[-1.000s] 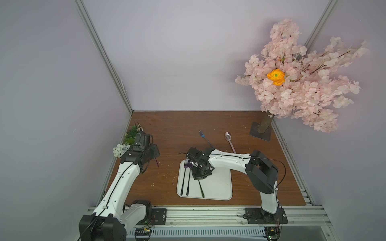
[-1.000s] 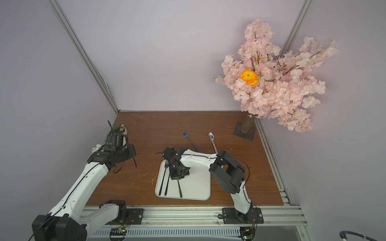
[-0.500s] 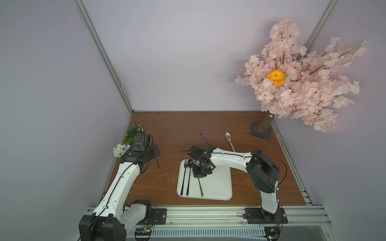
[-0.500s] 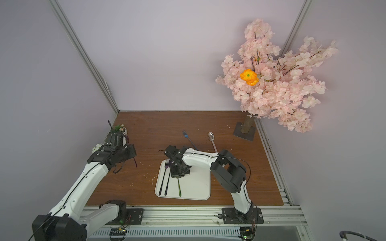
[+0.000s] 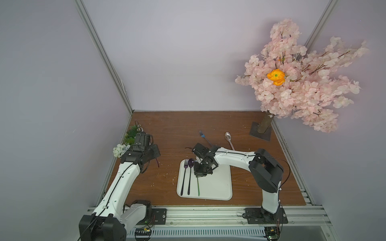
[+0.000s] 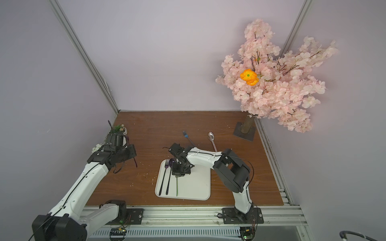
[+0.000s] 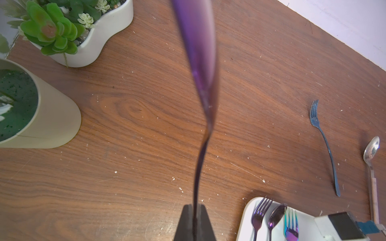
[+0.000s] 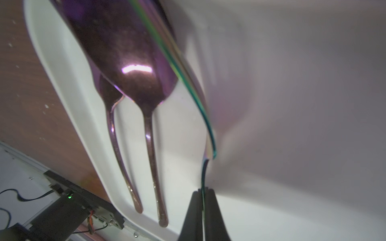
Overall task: Set the spoon and fork side by side
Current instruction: Adjust the fork on the tray.
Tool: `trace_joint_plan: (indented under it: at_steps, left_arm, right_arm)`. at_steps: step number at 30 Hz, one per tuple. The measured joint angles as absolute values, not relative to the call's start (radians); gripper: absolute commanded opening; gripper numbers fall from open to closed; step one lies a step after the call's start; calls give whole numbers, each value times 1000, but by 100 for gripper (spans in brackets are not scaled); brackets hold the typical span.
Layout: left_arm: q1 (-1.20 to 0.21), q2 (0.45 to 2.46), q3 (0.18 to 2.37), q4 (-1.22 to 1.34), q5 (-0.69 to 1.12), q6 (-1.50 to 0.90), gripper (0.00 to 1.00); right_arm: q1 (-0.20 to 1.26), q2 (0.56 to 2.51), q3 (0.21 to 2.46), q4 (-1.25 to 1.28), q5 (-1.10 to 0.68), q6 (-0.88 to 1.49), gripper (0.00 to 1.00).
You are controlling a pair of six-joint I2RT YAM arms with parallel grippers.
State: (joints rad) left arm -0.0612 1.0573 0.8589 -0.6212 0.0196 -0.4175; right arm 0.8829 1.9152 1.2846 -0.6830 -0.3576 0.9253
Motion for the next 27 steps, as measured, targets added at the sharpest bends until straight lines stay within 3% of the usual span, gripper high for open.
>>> trace_joint_plan:
  at_steps: [5,11,20,27]
  left_arm:
    - [-61,1057,859,-621,20,-417,0]
    - [-61,1057,859,-621,21,-417,0]
    - [-61,1057,859,-621,27,-417,0]
    - [-61,1050,859,-620,95,-416,0]
  right_arm:
    - [870,1904,1243,-617,-412,955,0]
    - [862,1898,1215,-571,-436,983,14]
    - [848,1868,1192,-573,-404,1004,19]
    - [843,1815,1264,-660,-300,961,45]
